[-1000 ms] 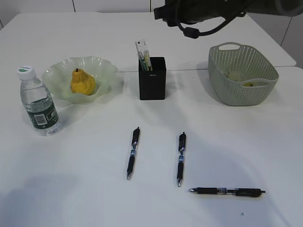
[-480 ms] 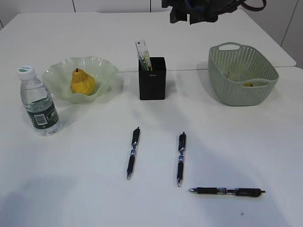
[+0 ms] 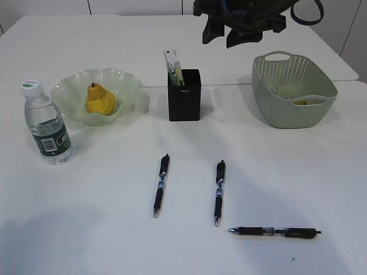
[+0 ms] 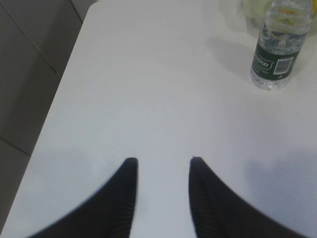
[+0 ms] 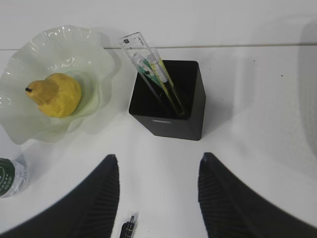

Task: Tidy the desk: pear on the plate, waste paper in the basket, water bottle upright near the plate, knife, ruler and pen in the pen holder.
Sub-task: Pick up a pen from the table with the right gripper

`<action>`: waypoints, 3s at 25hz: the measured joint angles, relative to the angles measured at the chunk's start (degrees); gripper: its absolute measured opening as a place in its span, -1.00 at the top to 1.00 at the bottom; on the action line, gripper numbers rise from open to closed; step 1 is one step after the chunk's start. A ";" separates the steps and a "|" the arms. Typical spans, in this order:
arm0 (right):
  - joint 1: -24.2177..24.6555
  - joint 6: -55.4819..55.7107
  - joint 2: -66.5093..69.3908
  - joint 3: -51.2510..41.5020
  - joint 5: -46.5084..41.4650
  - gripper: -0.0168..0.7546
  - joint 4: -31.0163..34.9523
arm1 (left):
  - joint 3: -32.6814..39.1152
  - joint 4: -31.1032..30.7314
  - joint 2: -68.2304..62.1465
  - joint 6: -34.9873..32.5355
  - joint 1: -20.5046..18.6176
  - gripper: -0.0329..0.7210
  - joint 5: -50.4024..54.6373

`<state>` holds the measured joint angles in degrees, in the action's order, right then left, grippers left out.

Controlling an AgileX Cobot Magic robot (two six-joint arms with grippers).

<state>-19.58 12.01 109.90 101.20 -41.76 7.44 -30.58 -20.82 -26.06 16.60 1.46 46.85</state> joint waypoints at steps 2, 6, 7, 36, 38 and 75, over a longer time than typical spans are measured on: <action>0.00 0.00 0.00 0.00 -0.94 -0.11 0.00 | 0.00 0.00 0.00 0.00 0.00 0.25 -1.83; 0.00 0.00 0.00 0.00 -3.30 -0.11 0.66 | 0.00 0.00 0.00 0.00 0.00 0.27 -4.37; 0.00 0.00 0.00 0.00 -4.24 -0.10 0.80 | 0.00 0.00 0.00 0.00 0.00 0.27 -4.84; 0.00 3.68 0.00 0.02 -28.40 -0.10 3.11 | 0.00 0.86 0.00 0.00 0.00 0.28 -5.89; 0.00 3.71 0.00 0.02 -28.45 -0.10 2.68 | 0.00 0.86 0.00 0.00 0.00 0.28 -5.96; -6.63 13.87 8.86 0.22 -28.55 -0.15 -1.90 | 0.00 -4.36 0.00 0.00 0.00 0.28 -5.74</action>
<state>-26.22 25.88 118.77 101.41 -70.31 5.53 -30.58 -25.17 -26.06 16.60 1.46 41.11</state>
